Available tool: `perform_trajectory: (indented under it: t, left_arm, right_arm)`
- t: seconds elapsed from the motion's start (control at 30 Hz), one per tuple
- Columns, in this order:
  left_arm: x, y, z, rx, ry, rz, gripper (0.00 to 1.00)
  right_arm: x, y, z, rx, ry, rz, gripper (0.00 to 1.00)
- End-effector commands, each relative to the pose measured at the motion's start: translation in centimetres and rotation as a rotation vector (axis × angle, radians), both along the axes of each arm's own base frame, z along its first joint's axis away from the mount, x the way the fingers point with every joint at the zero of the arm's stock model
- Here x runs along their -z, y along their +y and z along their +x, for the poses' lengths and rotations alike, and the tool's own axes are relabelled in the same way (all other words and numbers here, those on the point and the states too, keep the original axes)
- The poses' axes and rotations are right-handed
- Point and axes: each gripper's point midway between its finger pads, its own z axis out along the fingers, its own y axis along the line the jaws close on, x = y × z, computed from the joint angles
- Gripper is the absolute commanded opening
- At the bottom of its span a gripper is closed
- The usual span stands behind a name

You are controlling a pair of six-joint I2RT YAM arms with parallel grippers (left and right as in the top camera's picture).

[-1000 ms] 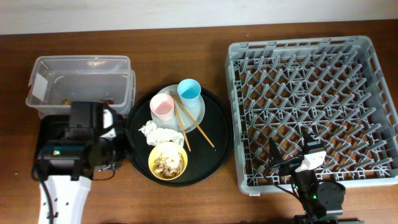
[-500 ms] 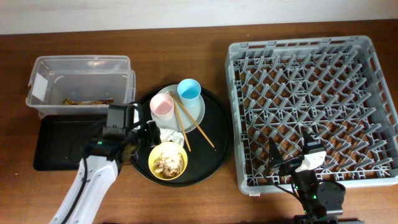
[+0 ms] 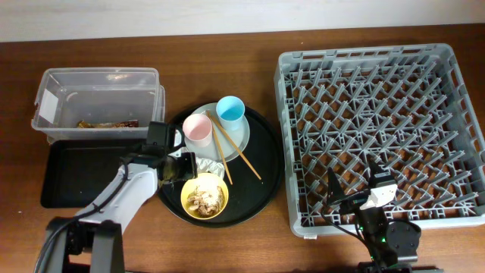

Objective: Sort waste into correct bins and load items into the dishwasher rack
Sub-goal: 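Grasp the white tissue with the left gripper and drop it in the clear bin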

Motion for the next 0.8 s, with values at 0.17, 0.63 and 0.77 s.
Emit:
perform_trajectory:
  t: [0.17, 0.63, 0.77]
  left_arm:
    - [1.0, -0.3, 0.5, 0.021, -0.005, -0.001, 0.37]
    - [-6.5, -0.8, 3.2, 0.02, -0.186, -0.047, 0.0]
    - [-14.4, 1.8, 3.8, -0.051, -0.407, -0.063, 0.0]
  right_arm:
    - [0.3, -0.1, 0.0, 0.001, 0.005, 0.006, 0.98]
    - [0.3, -0.1, 0.0, 0.001, 0.005, 0.006, 0.98]
    - [0.3, -0.1, 0.0, 0.001, 0.005, 0.006, 0.98]
